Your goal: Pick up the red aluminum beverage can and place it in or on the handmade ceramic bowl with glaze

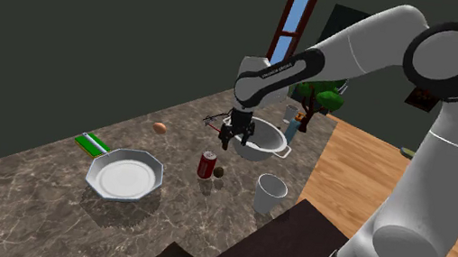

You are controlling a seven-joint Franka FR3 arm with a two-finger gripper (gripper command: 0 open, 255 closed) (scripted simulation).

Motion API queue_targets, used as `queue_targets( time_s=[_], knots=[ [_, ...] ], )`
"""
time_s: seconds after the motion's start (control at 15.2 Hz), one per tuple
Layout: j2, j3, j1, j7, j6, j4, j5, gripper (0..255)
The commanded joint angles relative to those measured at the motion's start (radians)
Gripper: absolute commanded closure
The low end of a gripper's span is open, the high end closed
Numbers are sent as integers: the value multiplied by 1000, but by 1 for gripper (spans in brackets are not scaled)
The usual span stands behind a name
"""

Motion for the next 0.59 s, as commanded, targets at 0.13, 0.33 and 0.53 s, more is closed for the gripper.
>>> queue_targets(
  time_s=[0.13, 0.33, 0.53],
  knots=[
    [161, 10, 6, -3, 50, 119, 8, 0],
    [277, 17, 9, -5, 71, 219, 10, 0],
    [379, 22, 12, -6, 80, 317, 11, 0]
  ],
)
